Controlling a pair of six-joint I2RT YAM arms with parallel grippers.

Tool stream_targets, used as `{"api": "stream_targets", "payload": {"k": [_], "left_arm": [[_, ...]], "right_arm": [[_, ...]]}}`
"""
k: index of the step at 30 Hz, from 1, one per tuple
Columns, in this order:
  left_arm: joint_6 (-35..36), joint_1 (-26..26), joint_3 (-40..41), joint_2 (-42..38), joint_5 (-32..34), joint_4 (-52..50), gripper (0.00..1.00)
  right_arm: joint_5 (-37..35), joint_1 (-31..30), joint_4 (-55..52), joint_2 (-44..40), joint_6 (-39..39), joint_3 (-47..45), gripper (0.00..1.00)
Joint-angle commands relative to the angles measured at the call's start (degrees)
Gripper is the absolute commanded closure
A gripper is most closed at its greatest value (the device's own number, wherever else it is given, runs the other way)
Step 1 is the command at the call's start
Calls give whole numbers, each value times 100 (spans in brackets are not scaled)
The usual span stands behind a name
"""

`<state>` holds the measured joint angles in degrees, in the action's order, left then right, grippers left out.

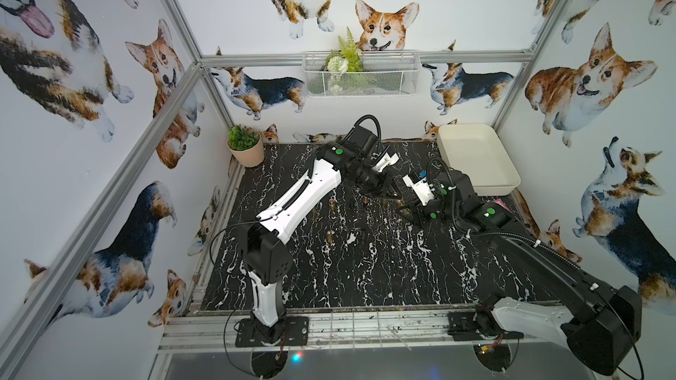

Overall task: Open the lipstick cap
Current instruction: Open the cover of the lipstick.

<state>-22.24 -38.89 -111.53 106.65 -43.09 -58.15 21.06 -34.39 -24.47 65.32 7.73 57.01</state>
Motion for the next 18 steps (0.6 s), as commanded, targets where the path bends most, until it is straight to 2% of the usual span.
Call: {"api": "stream_targets", "payload": {"k": [1,11,18], "left_arm": [[-9,90,-112,43,-23,-106,94],[9,103,-98,79,-15,-96,100],[92,107,-100,82,5,-150,100]], "right_arm": [[-49,-2,13,-70,-19,13,71],[-56,-6,-31,-72,-8,-6,75],[-28,-13,-115,-72,-35,33,90]]}}
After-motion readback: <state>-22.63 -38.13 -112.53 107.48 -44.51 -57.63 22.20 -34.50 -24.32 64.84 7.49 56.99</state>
